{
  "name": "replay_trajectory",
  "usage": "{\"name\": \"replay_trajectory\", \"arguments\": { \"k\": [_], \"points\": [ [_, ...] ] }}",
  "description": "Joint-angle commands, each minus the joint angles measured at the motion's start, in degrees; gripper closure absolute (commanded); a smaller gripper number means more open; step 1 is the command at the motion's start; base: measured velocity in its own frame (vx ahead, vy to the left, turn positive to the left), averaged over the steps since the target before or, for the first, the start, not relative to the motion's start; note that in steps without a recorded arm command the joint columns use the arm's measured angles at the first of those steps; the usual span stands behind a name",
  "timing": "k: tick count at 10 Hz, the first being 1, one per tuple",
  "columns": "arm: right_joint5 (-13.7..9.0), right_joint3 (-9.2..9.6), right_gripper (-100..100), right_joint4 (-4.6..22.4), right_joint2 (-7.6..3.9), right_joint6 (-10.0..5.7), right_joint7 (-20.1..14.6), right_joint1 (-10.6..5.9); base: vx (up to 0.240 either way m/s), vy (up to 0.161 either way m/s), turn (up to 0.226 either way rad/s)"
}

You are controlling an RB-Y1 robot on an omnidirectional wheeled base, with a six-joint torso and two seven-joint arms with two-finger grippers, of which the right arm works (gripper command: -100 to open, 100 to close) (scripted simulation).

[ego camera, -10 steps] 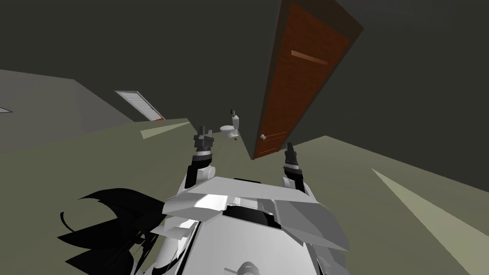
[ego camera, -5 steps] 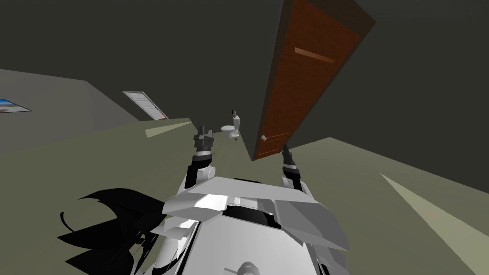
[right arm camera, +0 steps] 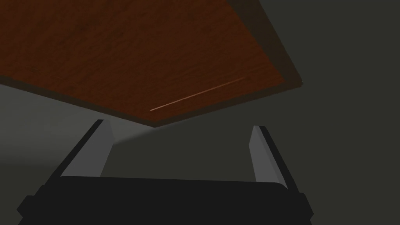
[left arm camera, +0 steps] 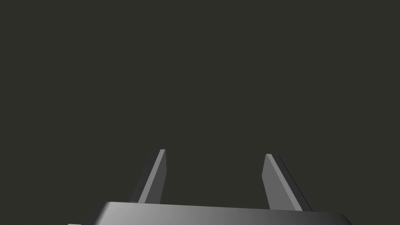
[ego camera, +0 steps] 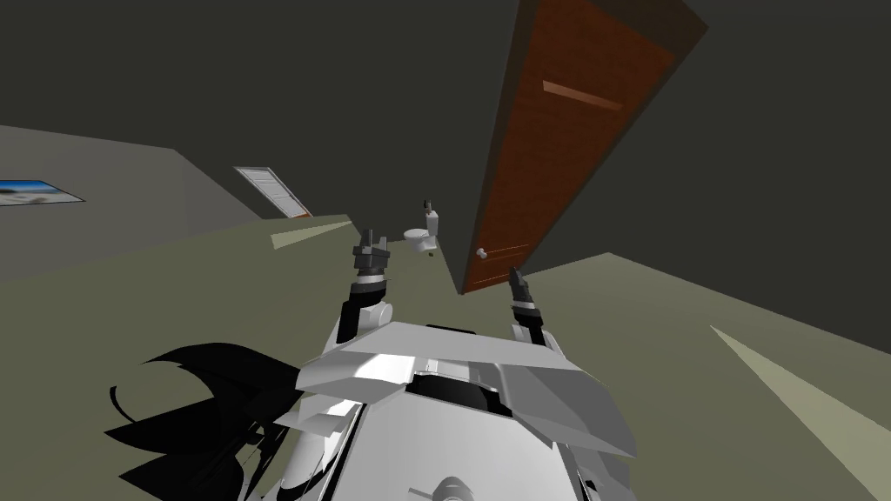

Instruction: Pull the door open

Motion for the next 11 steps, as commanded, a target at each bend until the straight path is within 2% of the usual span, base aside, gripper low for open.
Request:
{"name": "replay_trajectory", "arguments": {
  "k": [1, 2, 3, 4, 6, 7, 10, 11],
  "points": [
    [1.1, -0.24, -100, 2.86, -0.32, -1.09, 2.11, -0.71, 0.046, -0.038, 0.052],
    [1.1, -0.24, -100, 3.15, -0.32, -1.09, 2.11, -0.71, 0.039, -0.032, 0.038],
    [2.06, -0.45, -100, 5.15, -0.63, -1.8, 3.89, -1.41, 0.045, -0.03, 0.051],
    [2.06, -0.45, -100, 5.68, -0.63, -1.8, 3.89, -1.41, 0.041, -0.028, 0.04],
    [3.97, -0.87, -100, 9.6, -1.24, -3.21, 7.45, -2.79, 0.061, -0.038, 0.076],
    [3.97, -0.87, -100, 10.75, -1.24, -3.21, 7.45, -2.79, 0.057, -0.037, 0.038],
    [5.84, -1.29, -100, 15.17, -1.83, -4.59, 10.93, -4.14, 0.051, -0.033, 0.05],
    [5.84, -1.29, -100, 15.72, -1.83, -4.59, 10.93, -4.14, 0.036, -0.033, 0.031]
  ]
}}
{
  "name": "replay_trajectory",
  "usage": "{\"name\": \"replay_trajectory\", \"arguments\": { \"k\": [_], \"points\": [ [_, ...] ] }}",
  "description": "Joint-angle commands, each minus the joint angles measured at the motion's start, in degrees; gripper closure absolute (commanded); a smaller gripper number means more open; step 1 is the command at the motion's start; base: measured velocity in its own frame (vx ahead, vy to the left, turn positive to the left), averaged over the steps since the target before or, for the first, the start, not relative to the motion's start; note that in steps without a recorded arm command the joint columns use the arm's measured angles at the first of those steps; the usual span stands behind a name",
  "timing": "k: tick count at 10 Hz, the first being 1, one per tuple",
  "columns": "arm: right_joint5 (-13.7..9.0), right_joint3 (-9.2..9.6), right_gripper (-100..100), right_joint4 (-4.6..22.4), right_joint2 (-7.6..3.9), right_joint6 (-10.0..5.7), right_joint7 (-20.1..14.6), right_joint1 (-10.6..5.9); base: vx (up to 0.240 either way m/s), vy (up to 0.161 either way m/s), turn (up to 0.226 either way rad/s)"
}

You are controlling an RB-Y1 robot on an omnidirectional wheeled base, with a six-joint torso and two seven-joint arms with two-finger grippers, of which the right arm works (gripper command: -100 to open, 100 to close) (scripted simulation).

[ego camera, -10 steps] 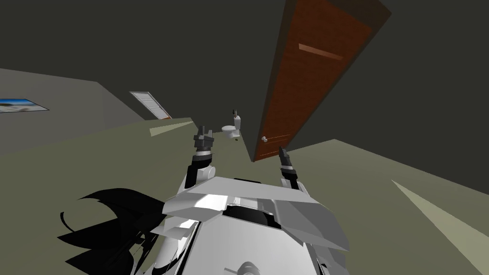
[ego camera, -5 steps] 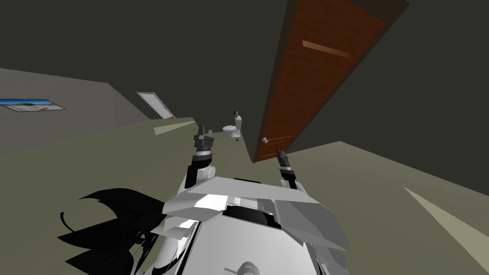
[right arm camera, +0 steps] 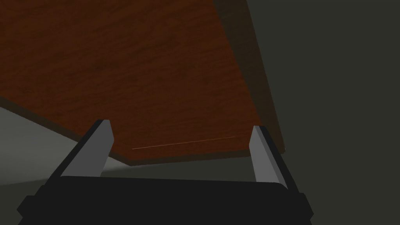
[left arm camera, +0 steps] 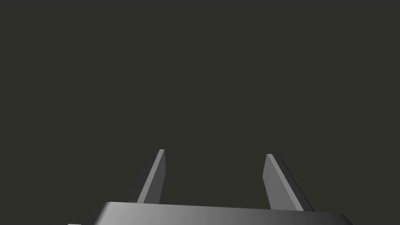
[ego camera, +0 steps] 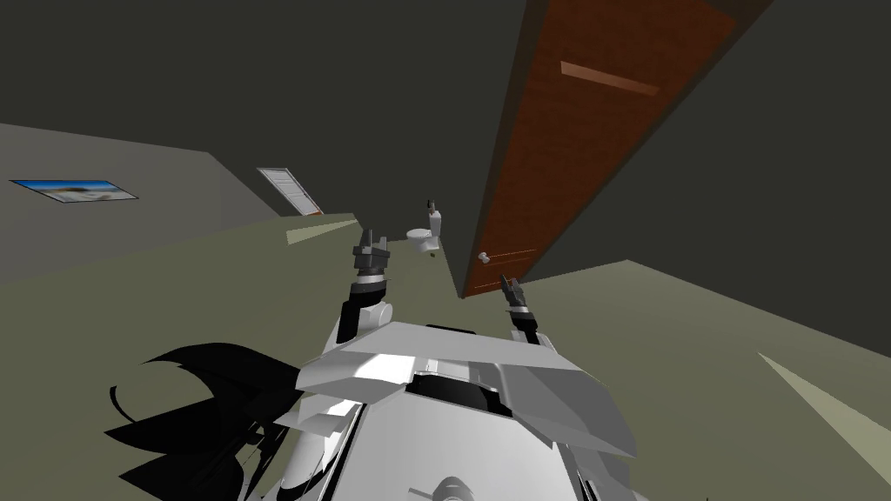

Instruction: Pull the door open

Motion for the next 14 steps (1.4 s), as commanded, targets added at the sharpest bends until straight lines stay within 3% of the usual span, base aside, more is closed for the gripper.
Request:
{"name": "replay_trajectory", "arguments": {
  "k": [1, 4, 6, 9, 14],
  "points": [
    [1.06, -0.28, -100, 2.86, -0.33, -0.84, 2.07, -1.01, 0.047, -0.034, 0.055],
    [1.97, -0.48, -100, 5.78, -0.61, -1.52, 3.77, -1.67, 0.036, -0.03, 0.039],
    [3.72, -0.86, -100, 10.18, -1.15, -2.8, 7.01, -2.93, 0.06, -0.044, 0.065],
    [4.58, -1.06, -100, 12.71, -1.42, -3.44, 8.62, -3.56, 0.052, -0.04, 0.039],
    [8.32, -1.88, -100, 22.62, -2.55, -6.2, 15.57, -6.25, 0.072, -0.05, 0.067]
  ]
}}
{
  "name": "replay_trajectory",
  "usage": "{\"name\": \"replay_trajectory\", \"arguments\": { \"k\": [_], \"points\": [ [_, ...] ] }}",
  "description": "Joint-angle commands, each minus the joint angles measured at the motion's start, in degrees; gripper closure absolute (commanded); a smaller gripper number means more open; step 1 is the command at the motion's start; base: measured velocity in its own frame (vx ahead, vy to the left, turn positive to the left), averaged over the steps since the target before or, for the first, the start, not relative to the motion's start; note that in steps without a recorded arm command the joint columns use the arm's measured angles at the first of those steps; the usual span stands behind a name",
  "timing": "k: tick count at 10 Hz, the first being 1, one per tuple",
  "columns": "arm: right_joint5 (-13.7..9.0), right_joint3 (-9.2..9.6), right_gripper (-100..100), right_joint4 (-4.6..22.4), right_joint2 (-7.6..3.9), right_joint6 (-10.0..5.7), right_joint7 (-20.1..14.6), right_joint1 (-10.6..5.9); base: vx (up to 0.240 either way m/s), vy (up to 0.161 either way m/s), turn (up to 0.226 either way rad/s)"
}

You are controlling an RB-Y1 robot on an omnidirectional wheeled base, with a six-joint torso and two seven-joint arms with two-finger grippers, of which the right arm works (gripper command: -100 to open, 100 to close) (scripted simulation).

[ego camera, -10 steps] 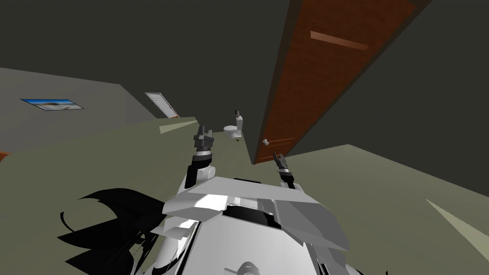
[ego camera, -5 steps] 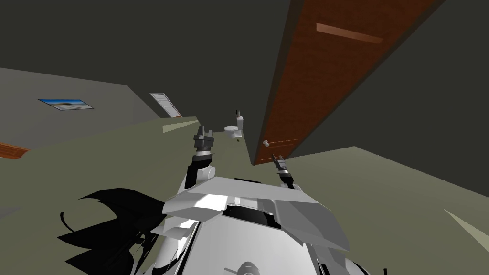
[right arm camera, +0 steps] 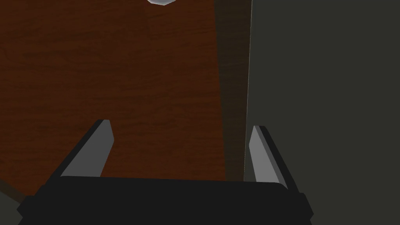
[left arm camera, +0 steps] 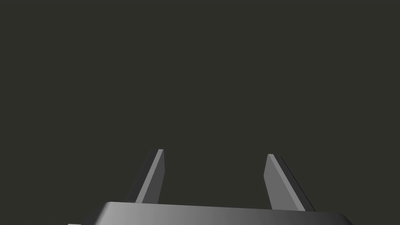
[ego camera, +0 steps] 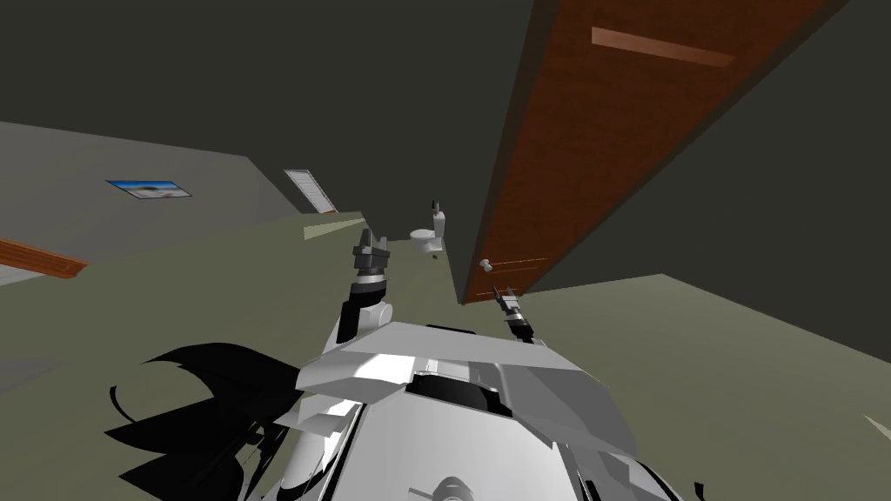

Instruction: Pull the door open

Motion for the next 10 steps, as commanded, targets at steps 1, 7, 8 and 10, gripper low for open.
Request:
{"name": "replay_trajectory", "arguments": {
  "k": [1, 7, 8, 10],
  "points": [
    [1.12, -0.22, -100, 2.46, -0.57, -0.56, 1.9, -0.53, 0.084, -0.062, 0.064],
    [3.96, -0.85, -100, 10.0, -1.41, -2.66, 7.19, -2.58, 0.079, -0.05, 0.047],
    [4.43, -0.96, -100, 11.25, -1.55, -3.01, 8.06, -2.92, 0.068, -0.045, 0.043],
    [2.73, -0.52, -100, 12.51, -2.06, -2.54, 8.85, -3.58, 0.026, 0.0, -0.02]
  ]
}}
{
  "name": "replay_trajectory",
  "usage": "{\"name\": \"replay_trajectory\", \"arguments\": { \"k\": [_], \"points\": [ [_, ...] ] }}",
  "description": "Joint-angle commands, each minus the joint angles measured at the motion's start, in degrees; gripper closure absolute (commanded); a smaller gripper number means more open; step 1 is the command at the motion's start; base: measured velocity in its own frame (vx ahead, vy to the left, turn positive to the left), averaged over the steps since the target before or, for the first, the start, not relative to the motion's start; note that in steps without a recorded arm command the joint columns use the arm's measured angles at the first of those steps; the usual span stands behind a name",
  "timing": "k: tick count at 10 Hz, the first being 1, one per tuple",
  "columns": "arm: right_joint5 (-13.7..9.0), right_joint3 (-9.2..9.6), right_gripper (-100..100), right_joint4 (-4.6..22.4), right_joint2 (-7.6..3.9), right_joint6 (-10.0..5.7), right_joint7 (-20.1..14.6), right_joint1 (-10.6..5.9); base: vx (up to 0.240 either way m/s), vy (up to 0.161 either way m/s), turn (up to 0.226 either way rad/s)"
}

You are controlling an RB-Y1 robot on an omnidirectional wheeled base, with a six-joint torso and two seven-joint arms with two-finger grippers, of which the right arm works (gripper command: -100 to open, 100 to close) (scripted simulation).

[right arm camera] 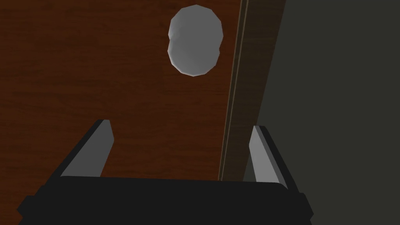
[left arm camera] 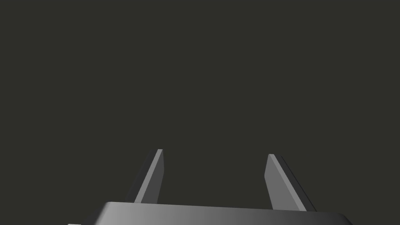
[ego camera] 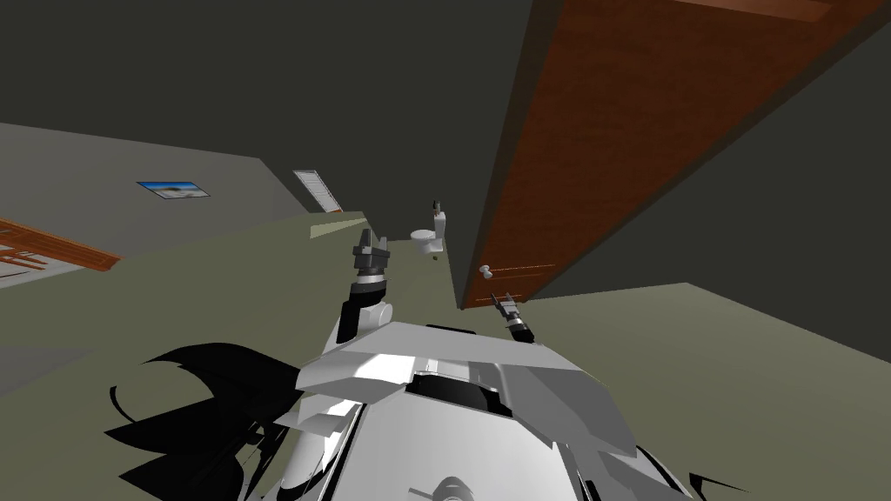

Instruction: Pull the door open

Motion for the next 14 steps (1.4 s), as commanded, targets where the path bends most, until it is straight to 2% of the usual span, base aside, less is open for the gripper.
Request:
{"name": "replay_trajectory", "arguments": {
  "k": [1, 3, 6, 7, 10, 13, 14],
  "points": [
    [-1.3, 0.4, -100, 1.62, -0.38, 0.36, 1.25, -0.71, 0.035, 0.041, -0.045],
    [-3.5, 1.29, -100, 4.26, -0.89, 0.97, 3.11, -2.24, 0.055, 0.038, -0.046],
    [-5.95, 2.82, -100, 7.16, -0.81, 1.6, 5.36, -4.63, 0.102, 0.0, -0.029],
    [-6.49, 3.36, -100, 7.79, -0.54, 1.72, 5.91, -5.42, 0.13, -0.045, -0.004],
    [-7.4, 5.5, -100, 8.8, 1.37, 1.81, 7.21, -8.3, 0.178, -0.049, 0.043],
    [-7.36, 5.52, -100, 9.07, 1.33, 1.46, 7.28, -8.09, 0.044, 0.001, 0.006],
    [-7.36, 5.52, 100, 9.07, 1.33, 1.46, 7.28, -8.09, -0.002, 0.006, 0.012]
  ]
}}
